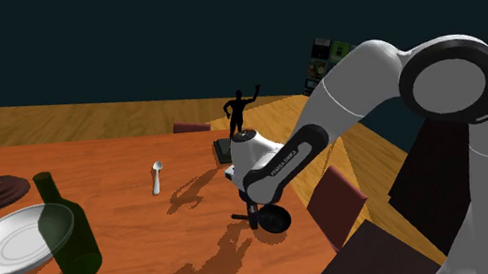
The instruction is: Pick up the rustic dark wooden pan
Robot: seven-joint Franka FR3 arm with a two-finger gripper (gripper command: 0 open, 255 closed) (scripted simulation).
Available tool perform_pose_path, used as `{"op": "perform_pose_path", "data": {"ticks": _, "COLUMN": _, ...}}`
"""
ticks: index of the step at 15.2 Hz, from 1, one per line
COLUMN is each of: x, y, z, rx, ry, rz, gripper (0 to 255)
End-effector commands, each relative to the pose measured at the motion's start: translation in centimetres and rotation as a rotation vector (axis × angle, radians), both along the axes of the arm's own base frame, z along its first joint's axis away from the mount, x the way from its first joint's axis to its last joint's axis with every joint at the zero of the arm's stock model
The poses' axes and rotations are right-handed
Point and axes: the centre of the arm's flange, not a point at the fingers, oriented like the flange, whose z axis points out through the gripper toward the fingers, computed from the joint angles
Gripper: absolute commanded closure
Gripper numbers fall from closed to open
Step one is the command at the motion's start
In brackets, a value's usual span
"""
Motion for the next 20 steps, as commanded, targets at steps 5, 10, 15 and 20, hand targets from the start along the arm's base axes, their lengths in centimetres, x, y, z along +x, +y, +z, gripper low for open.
{"op": "perform_pose_path", "data": {"ticks": 5, "x": 0.1, "y": 0.0, "z": -0.9, "rx": 0.000, "ry": -0.001, "rz": 0.000, "gripper": 255}}
{"op": "perform_pose_path", "data": {"ticks": 10, "x": 0.1, "y": -0.1, "z": -0.8, "rx": 0.000, "ry": -0.001, "rz": 0.000, "gripper": 255}}
{"op": "perform_pose_path", "data": {"ticks": 15, "x": 0.1, "y": 0.1, "z": 0.7, "rx": 0.000, "ry": -0.001, "rz": 0.000, "gripper": 255}}
{"op": "perform_pose_path", "data": {"ticks": 20, "x": 0.1, "y": 0.1, "z": 3.3, "rx": 0.000, "ry": -0.001, "rz": 0.000, "gripper": 255}}
